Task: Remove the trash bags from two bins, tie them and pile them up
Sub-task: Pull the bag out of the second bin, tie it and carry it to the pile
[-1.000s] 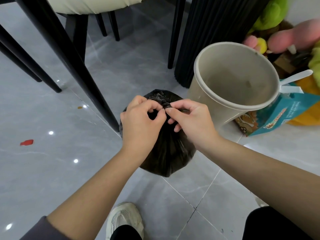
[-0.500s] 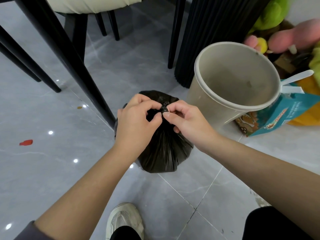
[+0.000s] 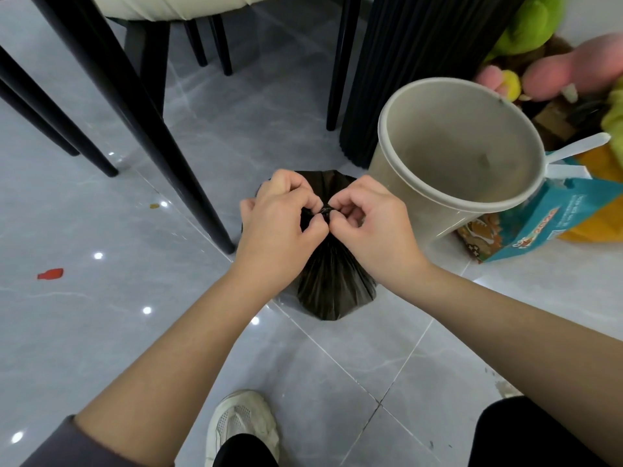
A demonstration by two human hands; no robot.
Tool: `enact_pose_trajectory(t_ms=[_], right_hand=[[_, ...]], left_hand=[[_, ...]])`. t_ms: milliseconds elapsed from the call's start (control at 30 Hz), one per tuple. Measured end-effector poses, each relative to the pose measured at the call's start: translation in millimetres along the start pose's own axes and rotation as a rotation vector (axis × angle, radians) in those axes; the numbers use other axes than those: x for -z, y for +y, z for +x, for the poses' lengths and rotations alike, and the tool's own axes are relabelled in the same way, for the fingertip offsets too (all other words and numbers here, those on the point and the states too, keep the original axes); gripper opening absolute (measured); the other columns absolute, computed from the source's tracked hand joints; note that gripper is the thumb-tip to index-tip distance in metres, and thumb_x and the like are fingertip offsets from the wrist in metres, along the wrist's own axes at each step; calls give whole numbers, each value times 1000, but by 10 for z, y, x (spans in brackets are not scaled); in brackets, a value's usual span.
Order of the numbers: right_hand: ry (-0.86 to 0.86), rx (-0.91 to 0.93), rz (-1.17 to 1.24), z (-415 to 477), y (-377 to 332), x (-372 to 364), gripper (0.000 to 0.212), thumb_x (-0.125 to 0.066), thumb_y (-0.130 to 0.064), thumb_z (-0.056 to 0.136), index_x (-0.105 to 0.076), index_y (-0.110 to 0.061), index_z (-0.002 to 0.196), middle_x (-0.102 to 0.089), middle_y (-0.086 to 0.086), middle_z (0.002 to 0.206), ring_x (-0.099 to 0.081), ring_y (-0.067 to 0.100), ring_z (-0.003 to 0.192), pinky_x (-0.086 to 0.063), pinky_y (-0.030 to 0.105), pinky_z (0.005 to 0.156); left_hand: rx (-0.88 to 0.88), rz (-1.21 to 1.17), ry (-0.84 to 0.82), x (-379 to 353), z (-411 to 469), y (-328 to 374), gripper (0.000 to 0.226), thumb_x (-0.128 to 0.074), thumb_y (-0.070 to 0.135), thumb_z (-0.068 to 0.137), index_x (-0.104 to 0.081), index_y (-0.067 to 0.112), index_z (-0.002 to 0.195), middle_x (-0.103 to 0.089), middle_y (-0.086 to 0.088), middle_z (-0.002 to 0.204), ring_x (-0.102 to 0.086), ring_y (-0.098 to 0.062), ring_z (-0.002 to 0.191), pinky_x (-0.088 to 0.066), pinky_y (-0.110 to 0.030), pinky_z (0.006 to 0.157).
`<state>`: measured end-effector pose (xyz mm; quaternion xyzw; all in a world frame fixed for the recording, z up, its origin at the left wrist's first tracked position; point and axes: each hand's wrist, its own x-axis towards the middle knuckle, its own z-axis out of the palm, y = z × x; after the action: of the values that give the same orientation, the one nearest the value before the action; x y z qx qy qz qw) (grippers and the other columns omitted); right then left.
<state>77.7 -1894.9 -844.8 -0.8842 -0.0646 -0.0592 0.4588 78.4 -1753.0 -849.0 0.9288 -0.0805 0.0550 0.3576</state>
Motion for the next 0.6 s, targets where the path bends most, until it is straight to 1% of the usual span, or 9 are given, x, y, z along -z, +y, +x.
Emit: enact_pose_trajectory(t_ms=[133, 200, 233, 300, 367, 433, 500, 567, 600], right_hand=[[-101, -75, 28, 30, -8, 6, 14, -59, -3, 78, -63, -16, 74, -51, -10, 77, -49, 2, 64, -37, 10, 64], [-148, -159, 119, 43, -33, 28, 12, -57, -4, 80, -64, -12, 75, -54, -9, 72, -49, 3, 66, -39, 15, 66], [-169, -216, 192, 49, -47, 43, 13, -56, -4, 82, -64, -11, 76, -54, -10, 66, -47, 3, 61, -39, 17, 61], [-213, -312, 322, 62, -69, 67, 17, -52, -4, 85, -61, -13, 74, -46, -16, 50, -39, 1, 48, -32, 13, 49], [-254, -354, 381, 70, -84, 79, 20, -49, -2, 87, -57, -14, 73, -42, -18, 44, -35, 1, 42, -28, 11, 44], [-282, -363, 406, 70, -101, 96, 18, -47, -1, 88, -57, -11, 77, -43, -18, 44, -37, -1, 40, -28, 10, 42], [-297, -348, 402, 53, -113, 110, 16, -48, -3, 91, -58, -8, 81, -46, -17, 49, -40, -1, 42, -31, 9, 45], [-289, -318, 360, 36, -97, 106, 14, -51, -7, 92, -62, -9, 84, -54, -7, 61, -46, 1, 53, -37, 13, 55], [-265, -303, 332, 27, -86, 99, 12, -54, -9, 91, -64, -9, 85, -57, 0, 68, -49, 6, 61, -40, 18, 60]], left_hand=[[-75, 96, 53, 21, -7, -15, 4, -64, 21, 79, -64, 20, 83, -49, 12, 100, -50, -10, 100, -13, -19, 80], [-92, 89, 61, 34, -6, -14, 5, -64, 22, 80, -64, 21, 84, -51, 12, 103, -50, -9, 102, -14, -21, 81], [-85, 68, 61, 40, -1, -15, 4, -63, 23, 81, -64, 22, 85, -52, 12, 105, -49, -8, 104, -15, -21, 81], [-59, 15, 62, 45, 16, -12, 4, -63, 24, 81, -63, 24, 85, -51, 15, 108, -49, -6, 106, -16, -23, 82], [-41, -22, 67, 45, 16, 2, 5, -63, 24, 82, -63, 25, 87, -50, 18, 107, -50, -4, 106, -19, -25, 83], [-28, -57, 77, 44, 5, 9, 9, -63, 24, 82, -65, 28, 90, -52, 19, 106, -52, -4, 105, -23, -27, 85], [-21, -80, 83, 49, -9, -9, 9, -62, 26, 82, -67, 27, 90, -55, 17, 105, -55, -7, 104, -30, -32, 90], [-31, -74, 73, 53, -10, -35, 10, -59, 27, 83, -68, 24, 86, -58, 14, 106, -56, -11, 104, -33, -37, 92], [-33, -68, 57, 52, -7, -40, 9, -59, 25, 83, -68, 22, 85, -58, 14, 106, -55, -10, 104, -30, -35, 91]])
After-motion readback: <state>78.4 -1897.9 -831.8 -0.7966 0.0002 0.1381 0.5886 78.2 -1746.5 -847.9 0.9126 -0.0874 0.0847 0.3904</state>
